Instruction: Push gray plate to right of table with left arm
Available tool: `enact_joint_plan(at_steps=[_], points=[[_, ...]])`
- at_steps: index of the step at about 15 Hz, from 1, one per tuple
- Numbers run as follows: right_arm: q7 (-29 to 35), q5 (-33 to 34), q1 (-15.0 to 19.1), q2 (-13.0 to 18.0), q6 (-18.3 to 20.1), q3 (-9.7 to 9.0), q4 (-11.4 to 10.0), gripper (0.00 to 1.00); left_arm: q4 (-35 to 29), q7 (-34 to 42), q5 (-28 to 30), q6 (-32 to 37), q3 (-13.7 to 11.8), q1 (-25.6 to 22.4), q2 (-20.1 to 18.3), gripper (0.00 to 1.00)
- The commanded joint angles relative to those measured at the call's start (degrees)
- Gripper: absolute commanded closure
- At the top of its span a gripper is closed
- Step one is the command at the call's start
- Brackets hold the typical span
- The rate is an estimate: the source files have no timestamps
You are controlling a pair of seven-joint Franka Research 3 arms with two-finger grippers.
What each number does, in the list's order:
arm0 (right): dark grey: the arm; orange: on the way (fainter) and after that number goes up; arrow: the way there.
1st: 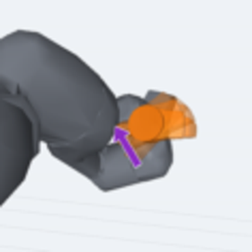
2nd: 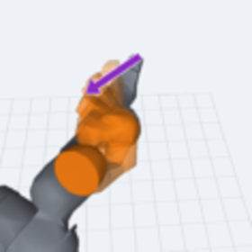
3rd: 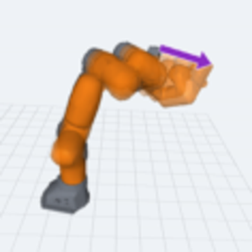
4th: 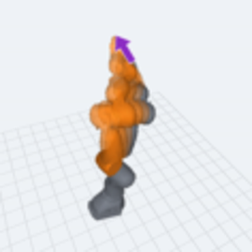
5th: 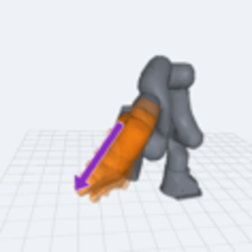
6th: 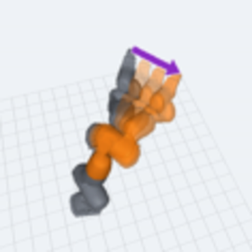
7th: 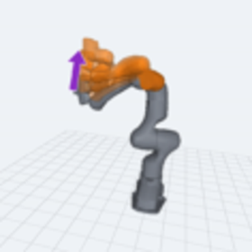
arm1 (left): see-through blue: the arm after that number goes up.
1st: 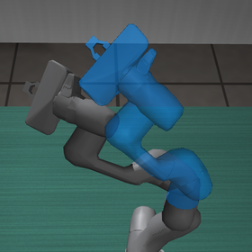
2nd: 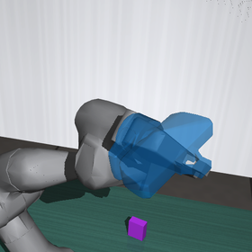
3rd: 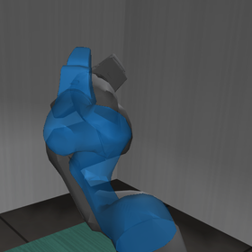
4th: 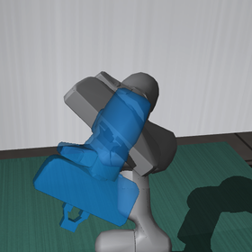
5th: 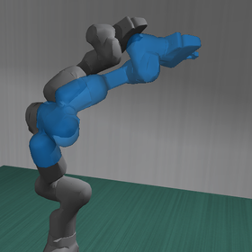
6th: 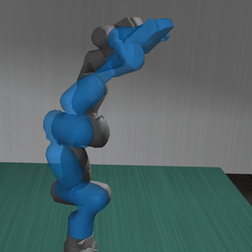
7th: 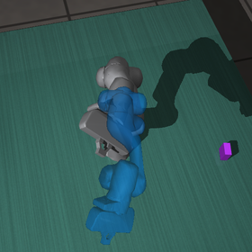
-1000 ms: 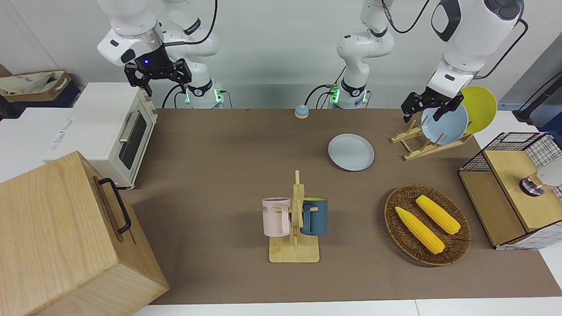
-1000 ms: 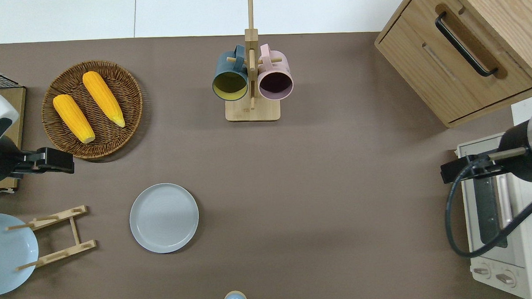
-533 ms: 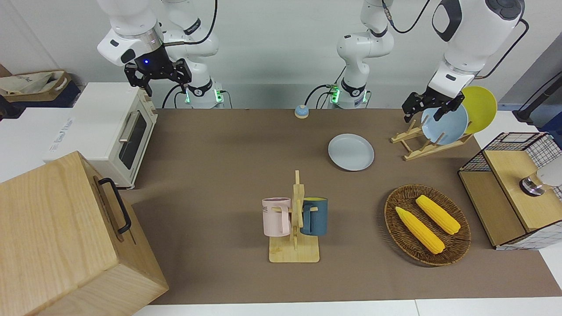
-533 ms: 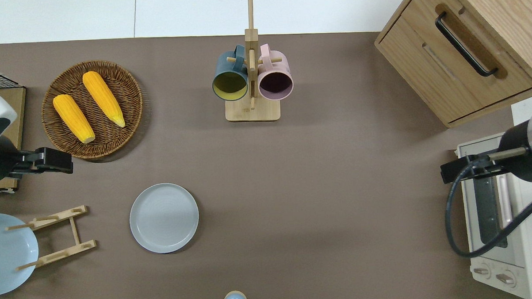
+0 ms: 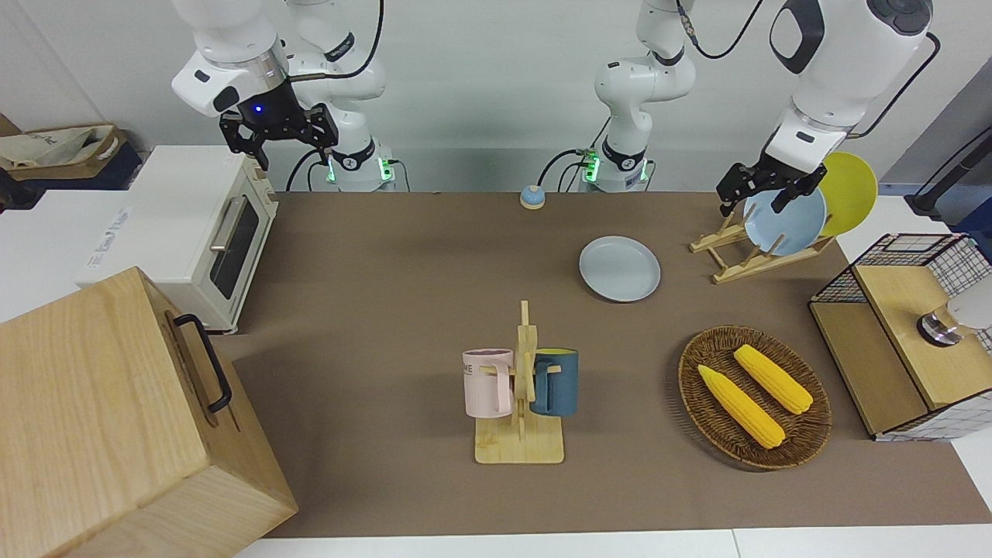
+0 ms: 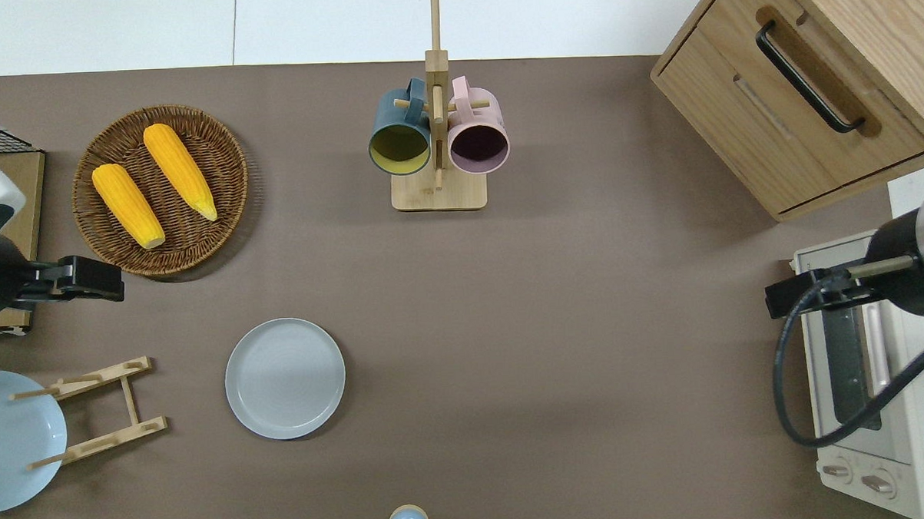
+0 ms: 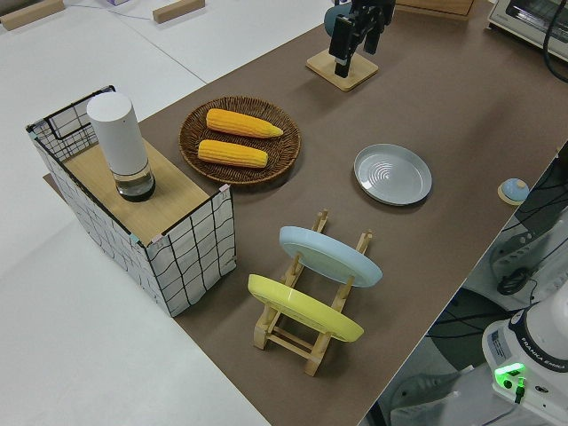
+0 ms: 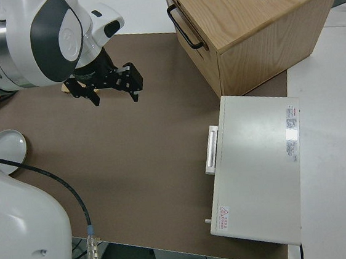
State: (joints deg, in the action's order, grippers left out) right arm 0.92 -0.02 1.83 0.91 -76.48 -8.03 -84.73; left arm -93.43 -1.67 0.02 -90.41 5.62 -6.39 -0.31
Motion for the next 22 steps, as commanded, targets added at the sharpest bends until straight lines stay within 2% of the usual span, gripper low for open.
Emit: enact_joint_plan(at_steps=[1,6,10,12,16,19,22], points=[[0.8,-0.2,1.1,0.1,0.9,-0.93,0.5,0.017,0.8,0.0,0.1,1.0,0.0,-0.1,0.3,0.00],[0.7,-0.2,1.1,0.1,0.9,-0.93,0.5,0.017,-0.6,-0.6,0.1,0.3,-0.7,-1.3,0.3,0.00],[0.7,-0.2,1.2,0.1,0.9,-0.93,0.5,0.017,-6.9,-0.5,0.2,-1.4,-1.0,-1.6,-2.0,0.00],[0.7,-0.2,1.1,0.1,0.9,-0.93,0.5,0.017,-11.5,-0.7,0.2,-4.2,-1.2,-1.2,-3.1,0.00],[0.8,-0.2,1.1,0.1,0.9,-0.93,0.5,0.017,-25.1,-1.2,0.7,-14.1,-1.3,-1.0,-8.2,0.00],[0.7,-0.2,1.2,0.1,0.9,-0.93,0.5,0.017,-30.7,-3.2,1.5,-16.1,-1.3,-0.9,-9.1,0.00],[0.7,-0.2,1.1,0.1,0.9,-0.93,0.5,0.017,-37.9,-4.7,3.8,-21.7,-1.2,-0.3,-11.7,0.00]])
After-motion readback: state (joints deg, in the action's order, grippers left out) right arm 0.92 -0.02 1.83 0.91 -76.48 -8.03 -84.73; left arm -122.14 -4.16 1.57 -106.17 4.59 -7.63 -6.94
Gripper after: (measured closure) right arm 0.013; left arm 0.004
